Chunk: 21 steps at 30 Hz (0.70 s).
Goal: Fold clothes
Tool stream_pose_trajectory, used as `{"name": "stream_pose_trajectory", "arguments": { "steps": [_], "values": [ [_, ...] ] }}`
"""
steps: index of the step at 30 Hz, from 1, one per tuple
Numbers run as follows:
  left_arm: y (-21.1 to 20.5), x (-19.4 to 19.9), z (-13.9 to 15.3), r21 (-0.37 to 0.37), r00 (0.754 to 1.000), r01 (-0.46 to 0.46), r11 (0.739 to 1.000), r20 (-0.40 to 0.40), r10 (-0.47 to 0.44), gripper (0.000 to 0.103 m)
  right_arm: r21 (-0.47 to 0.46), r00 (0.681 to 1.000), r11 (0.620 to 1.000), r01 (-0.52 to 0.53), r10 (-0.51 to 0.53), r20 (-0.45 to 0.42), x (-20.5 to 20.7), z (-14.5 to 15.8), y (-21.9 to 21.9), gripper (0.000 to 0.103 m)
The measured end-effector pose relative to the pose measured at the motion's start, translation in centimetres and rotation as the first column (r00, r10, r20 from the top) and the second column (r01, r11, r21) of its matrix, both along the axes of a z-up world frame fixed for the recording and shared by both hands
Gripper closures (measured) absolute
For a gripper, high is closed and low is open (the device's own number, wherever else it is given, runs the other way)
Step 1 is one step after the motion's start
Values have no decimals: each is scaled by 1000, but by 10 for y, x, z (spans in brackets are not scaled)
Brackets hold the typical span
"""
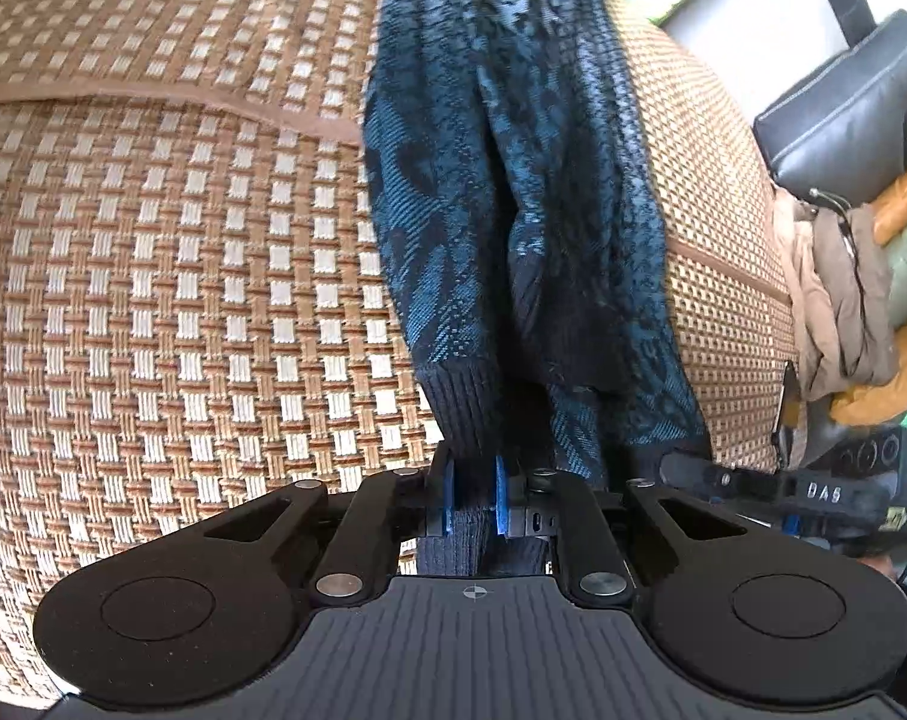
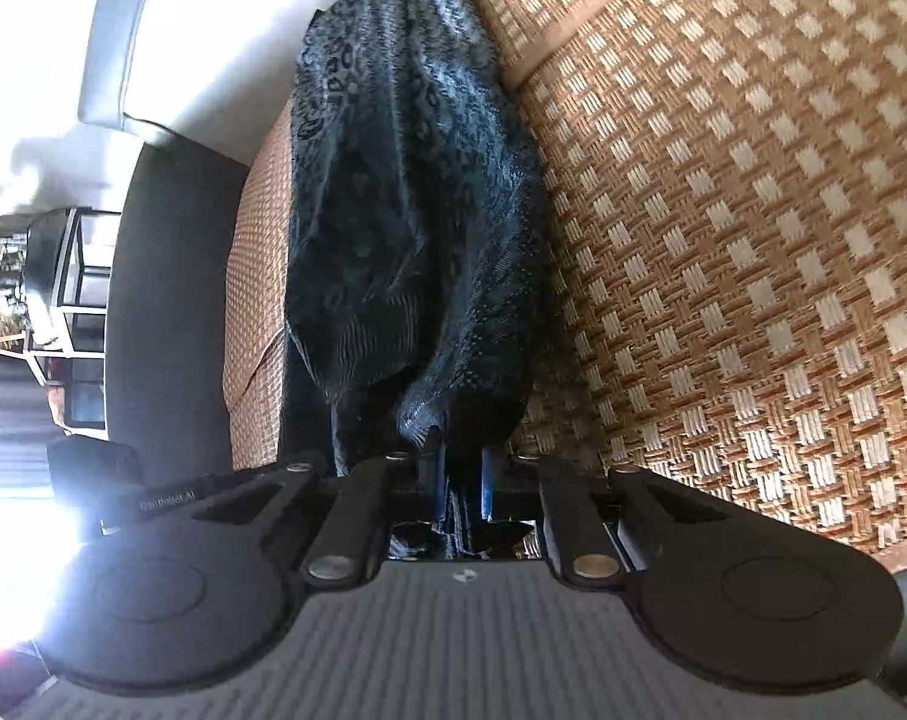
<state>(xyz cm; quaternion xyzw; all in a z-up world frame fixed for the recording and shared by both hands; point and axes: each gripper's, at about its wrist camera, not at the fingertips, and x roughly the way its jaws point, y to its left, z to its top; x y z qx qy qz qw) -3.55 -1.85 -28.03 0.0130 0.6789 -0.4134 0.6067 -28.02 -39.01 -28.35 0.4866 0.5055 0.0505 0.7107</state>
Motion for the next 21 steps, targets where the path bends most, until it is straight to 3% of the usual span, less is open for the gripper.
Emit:
{"name": "stream_pose_trajectory", "arguments": {
  "steps": [1, 3, 4, 7, 9, 11, 12, 14, 21],
  "values": [
    [0, 2, -3, 11, 1000, 0, 1000, -7, 0, 57, -14, 1000, 1000, -7, 7, -17, 0, -2, 1, 84],
    [1, 5, -6, 20, 1000, 1, 1000, -24, 0, 48, -30, 999, 1000, -6, 4, -47, 1, -8, 4, 64],
    [1, 6, -7, 15, 999, 2, 1000, -35, -1, 44, -34, 998, 999, -3, 1, -59, 1, -12, 5, 61],
    [6, 8, -7, 8, 998, -15, 1000, -54, 16, 32, -32, 998, 999, 16, -18, -67, 6, -20, 13, 57],
    [-1, 6, -8, 4, 999, -13, 1000, -44, 13, 32, -26, 997, 999, 24, -26, -71, 12, -26, 21, 55],
    [-9, 2, -7, 15, 1000, 19, 1000, -10, -19, 86, -24, 997, 1000, 15, -17, -72, 18, -31, 28, 57],
    [-10, 2, -8, 23, 999, 24, 999, -22, -24, 96, -21, 997, 1000, 4, -5, -72, 21, -32, 30, 74],
    [-6, 5, -7, 19, 999, -16, 1000, -51, 17, 97, -1, 997, 1000, -12, 12, -77, 23, -31, 27, 89],
    [11, 33, 32, -71, 973, -180, 981, -159, 167, 97, 169, 999, 985, 28, -32, 21, 34, 9, 8, 91]
  ]
}}
